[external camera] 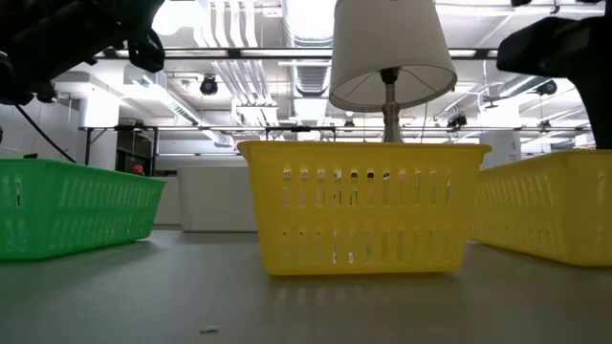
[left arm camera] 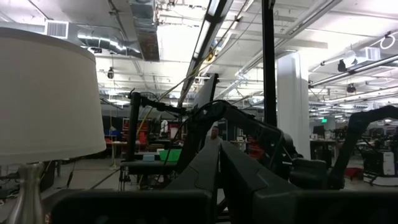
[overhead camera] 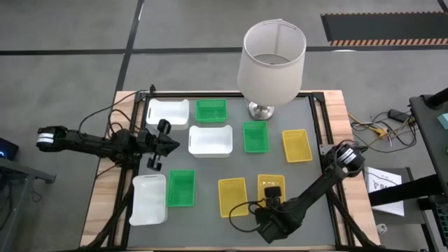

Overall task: Stack baskets by color
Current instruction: Stack the bottom right yellow bin on the top yellow bin

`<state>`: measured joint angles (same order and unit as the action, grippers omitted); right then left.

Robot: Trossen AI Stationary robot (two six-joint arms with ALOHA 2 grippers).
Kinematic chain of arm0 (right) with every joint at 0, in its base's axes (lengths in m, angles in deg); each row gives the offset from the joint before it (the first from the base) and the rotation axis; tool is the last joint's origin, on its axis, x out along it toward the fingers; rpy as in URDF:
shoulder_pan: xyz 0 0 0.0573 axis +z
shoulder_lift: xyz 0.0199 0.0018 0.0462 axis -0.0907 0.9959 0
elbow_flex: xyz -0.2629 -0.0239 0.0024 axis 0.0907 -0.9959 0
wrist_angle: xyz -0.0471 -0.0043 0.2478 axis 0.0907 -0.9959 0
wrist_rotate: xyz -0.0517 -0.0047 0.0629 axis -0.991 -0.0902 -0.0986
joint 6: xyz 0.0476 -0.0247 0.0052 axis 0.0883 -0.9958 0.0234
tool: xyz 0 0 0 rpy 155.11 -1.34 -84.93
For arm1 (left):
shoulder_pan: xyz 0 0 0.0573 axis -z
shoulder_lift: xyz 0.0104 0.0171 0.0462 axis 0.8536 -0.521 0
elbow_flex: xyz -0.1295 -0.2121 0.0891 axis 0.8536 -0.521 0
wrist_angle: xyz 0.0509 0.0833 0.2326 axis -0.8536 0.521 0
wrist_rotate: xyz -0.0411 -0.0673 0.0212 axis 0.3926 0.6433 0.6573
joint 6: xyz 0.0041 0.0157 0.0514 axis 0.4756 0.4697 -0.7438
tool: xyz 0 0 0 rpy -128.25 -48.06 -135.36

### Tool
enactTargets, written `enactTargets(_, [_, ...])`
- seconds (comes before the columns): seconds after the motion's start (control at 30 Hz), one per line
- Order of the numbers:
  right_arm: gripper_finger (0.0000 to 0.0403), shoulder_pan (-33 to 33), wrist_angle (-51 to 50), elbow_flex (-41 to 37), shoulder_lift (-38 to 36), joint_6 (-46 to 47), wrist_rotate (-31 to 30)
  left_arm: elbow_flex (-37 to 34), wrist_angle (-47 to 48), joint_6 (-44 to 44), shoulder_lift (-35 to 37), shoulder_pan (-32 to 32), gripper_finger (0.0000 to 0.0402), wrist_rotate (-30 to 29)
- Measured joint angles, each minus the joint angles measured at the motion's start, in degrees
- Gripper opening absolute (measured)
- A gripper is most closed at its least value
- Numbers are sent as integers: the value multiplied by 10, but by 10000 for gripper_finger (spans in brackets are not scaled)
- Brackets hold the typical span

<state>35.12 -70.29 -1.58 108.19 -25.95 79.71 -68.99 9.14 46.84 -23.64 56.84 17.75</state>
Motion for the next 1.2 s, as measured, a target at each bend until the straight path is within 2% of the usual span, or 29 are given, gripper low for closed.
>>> enactTargets(0.1, [108, -2, 5, 0, 0, -6, 0, 0, -1, 0, 0, 0, 2, 0])
enactTargets(0.23, [34, -4, 5, 0, -6, -6, 2, 0, -1, 0, 0, 0, 2, 0])
enactTargets(0.3, [17, -4, 4, 0, -9, -6, 5, 0, 0, 0, -1, 0, 2, 0])
enactTargets(0.43, [12, -4, -9, 0, -27, -17, 7, -1, 0, -4, -1, 0, 2, 0])
enactTargets(0.63, [11, 1, -67, 0, -93, -40, 12, -1, 0, -4, -1, 0, 2, 0])
enactTargets(0.87, [9, 1, -187, -9, -190, -48, -69, -1, 0, -5, -7, 0, 2, 0])
enactTargets(1.0, [9, -4, -202, -56, -257, -73, -127, -1, -1, -5, -7, 0, 2, 0])
enactTargets(1.2, [9, -26, -195, -177, -373, -75, -180, -1, -5, -5, -2, 0, 2, 0])
